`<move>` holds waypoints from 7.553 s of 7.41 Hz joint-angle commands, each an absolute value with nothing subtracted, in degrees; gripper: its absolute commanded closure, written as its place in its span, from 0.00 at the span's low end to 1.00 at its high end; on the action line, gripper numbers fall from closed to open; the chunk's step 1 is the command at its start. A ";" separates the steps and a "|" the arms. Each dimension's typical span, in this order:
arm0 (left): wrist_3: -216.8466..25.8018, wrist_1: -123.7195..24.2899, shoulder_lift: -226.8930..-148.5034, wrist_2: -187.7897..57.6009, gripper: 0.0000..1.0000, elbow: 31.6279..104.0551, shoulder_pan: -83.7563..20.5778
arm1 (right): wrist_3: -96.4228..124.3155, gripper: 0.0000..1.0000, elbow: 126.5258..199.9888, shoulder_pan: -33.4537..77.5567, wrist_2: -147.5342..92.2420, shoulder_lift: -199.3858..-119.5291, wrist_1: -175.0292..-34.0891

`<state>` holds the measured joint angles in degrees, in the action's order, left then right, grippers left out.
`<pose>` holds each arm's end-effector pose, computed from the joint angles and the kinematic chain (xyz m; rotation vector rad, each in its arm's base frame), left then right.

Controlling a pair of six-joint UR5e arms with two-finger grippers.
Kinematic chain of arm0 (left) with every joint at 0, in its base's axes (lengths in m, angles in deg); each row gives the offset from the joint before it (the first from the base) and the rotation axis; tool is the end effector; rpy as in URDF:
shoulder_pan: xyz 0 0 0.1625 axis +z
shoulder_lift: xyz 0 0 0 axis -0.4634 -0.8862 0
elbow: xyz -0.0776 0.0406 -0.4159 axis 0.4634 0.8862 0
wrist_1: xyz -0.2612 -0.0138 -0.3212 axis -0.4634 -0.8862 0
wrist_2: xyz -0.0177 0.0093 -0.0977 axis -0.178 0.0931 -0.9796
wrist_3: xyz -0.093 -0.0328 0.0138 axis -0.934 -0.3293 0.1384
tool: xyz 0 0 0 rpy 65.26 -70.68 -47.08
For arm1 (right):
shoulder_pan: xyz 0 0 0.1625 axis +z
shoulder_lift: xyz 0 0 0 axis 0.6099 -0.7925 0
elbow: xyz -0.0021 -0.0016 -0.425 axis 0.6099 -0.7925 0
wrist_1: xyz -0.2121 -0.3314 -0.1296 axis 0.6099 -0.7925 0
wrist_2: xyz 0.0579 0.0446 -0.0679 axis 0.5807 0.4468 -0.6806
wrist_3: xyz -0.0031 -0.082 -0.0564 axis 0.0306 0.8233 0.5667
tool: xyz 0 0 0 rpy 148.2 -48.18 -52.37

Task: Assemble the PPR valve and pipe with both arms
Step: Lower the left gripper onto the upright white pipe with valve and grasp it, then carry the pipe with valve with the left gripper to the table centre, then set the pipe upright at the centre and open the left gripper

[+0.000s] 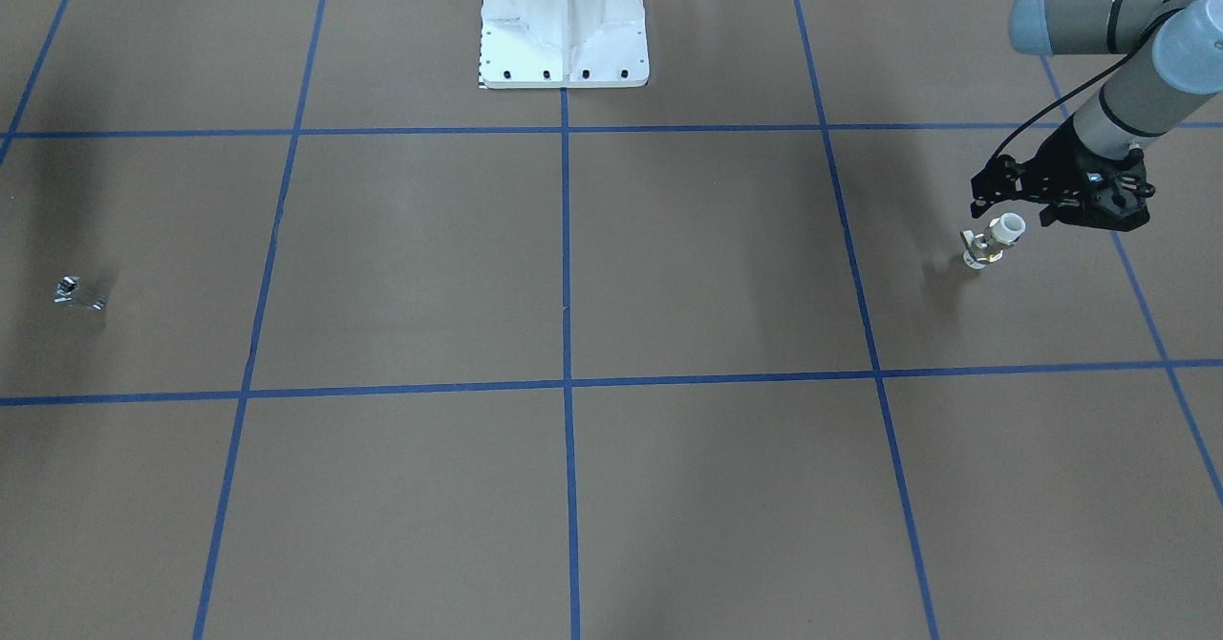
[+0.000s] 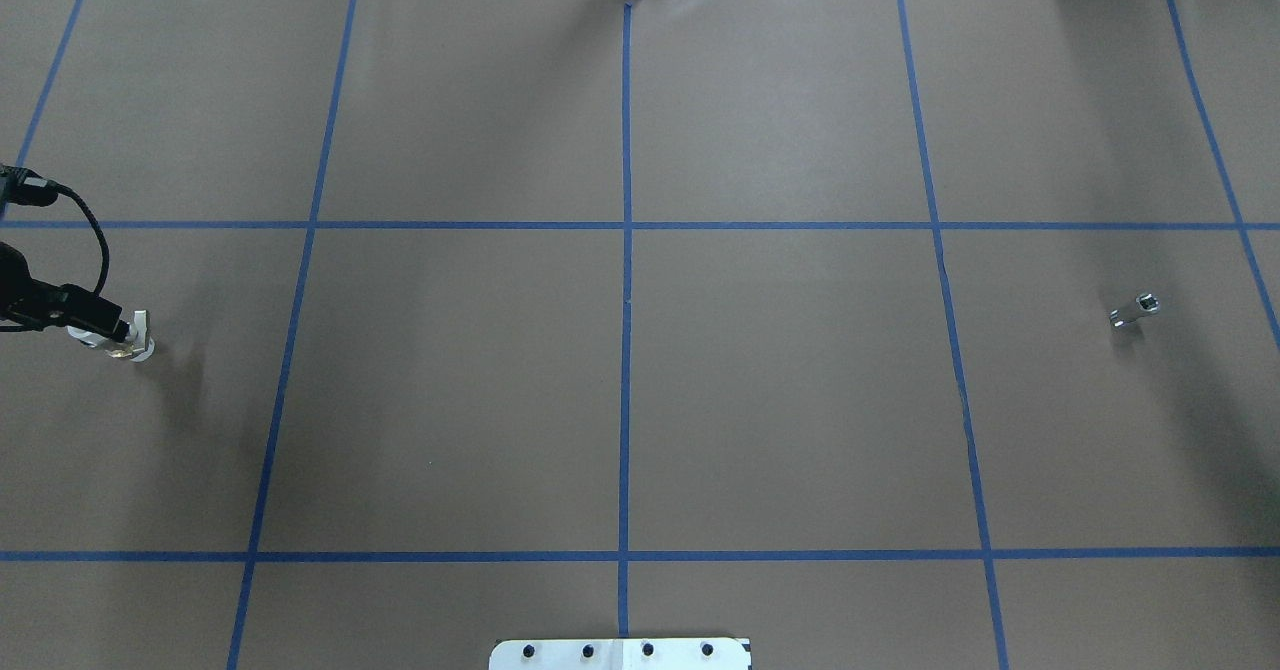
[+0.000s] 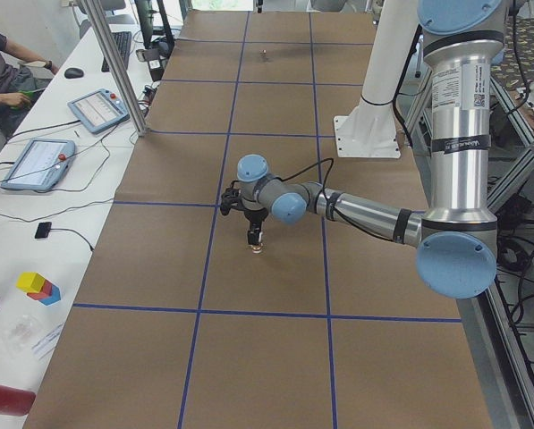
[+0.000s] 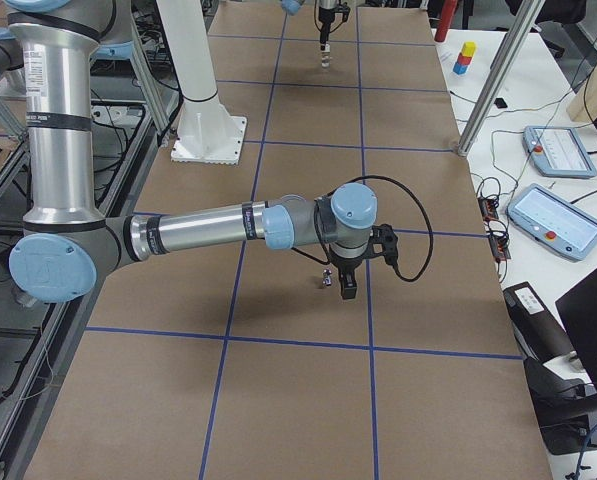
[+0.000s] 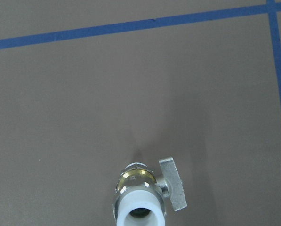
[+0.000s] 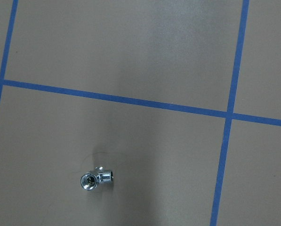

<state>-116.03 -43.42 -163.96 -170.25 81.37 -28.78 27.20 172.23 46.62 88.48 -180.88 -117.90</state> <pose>0.2052 -0.4418 0.5345 0.0681 0.8043 0.1427 0.0085 -0.4896 0.5607 0.1050 -0.8666 -0.1206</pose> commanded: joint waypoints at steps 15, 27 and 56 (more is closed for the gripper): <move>-131.52 -23.73 -183.41 -174.17 1.00 88.14 -26.99 | 27.20 0.00 172.13 43.81 87.76 -180.79 -112.45; -144.16 -24.49 -230.24 -159.40 1.00 43.93 -10.28 | 27.28 0.00 172.30 42.84 87.76 -180.00 -112.36; -139.88 -19.22 -201.37 -160.09 0.01 84.76 -13.60 | 15.84 0.00 172.04 29.17 77.24 -180.62 -107.30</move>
